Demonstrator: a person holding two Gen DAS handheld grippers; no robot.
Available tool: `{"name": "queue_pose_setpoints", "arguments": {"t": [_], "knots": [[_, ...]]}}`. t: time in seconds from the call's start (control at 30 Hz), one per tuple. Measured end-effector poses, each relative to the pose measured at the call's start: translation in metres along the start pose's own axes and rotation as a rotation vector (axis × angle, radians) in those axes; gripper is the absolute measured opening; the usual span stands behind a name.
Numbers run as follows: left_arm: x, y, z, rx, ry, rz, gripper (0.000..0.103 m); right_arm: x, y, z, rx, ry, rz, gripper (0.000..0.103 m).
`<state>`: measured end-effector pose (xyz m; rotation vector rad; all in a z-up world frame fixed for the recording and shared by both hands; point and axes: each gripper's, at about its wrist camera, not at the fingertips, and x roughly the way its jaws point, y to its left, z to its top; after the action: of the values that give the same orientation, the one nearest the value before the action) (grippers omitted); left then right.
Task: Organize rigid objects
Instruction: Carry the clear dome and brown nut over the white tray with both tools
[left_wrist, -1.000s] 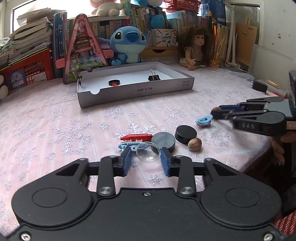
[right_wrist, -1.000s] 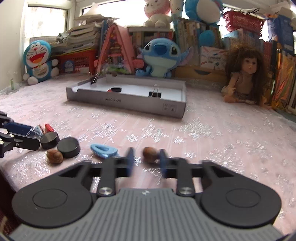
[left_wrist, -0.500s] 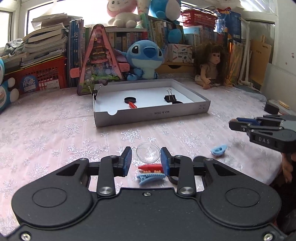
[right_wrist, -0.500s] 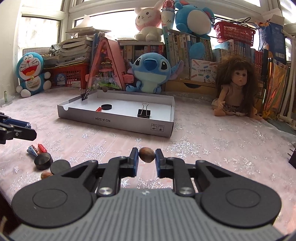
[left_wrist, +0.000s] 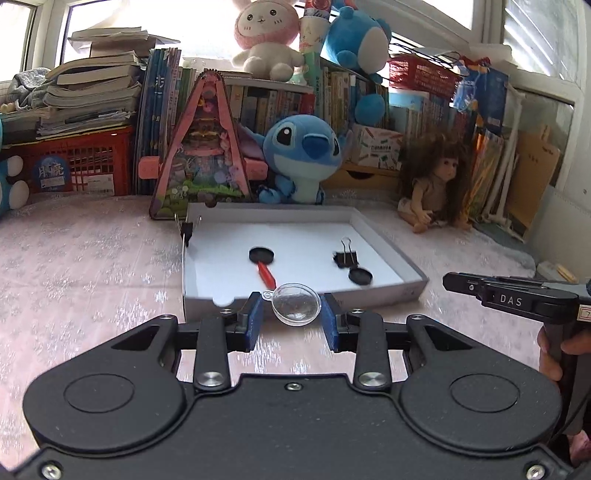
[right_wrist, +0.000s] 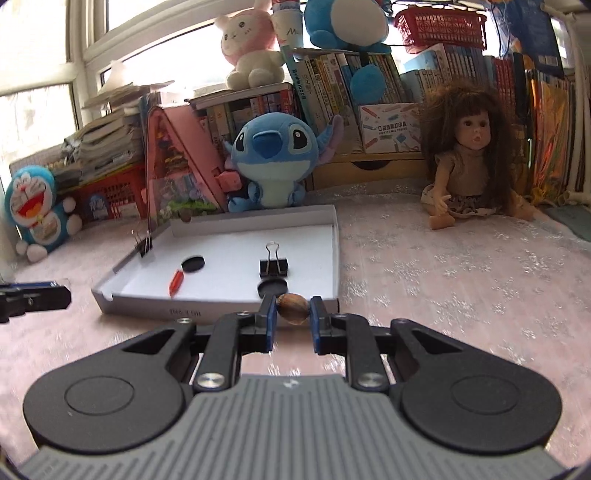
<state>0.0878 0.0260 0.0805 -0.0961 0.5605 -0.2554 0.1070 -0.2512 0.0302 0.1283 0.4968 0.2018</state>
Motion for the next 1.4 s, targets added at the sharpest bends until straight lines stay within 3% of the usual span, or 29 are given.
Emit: {"name": "queue_pose_setpoints", "arguments": {"t": [0.33,0.6,1.0,1.4], "knots": [[0.065,0.019,0.056,-0.116,0.053,-0.002,0.032,0.052,-0.009,0.043,0.103,0.065,0.042,0.023],[0.146,0.034,0.088,-0.189,0.199,0.049,0.032,0.109,-0.014,0.072,0.165,0.202,0.02,0.023],[0.222,0.034,0.096,-0.149,0.238,0.096,0.032,0.173,0.005,0.086,0.105,0.281,0.015,0.023],[0.265,0.043,0.083,-0.133,0.261,0.109,0.032,0.214,0.008,0.075,0.084,0.33,0.016,0.023]]}}
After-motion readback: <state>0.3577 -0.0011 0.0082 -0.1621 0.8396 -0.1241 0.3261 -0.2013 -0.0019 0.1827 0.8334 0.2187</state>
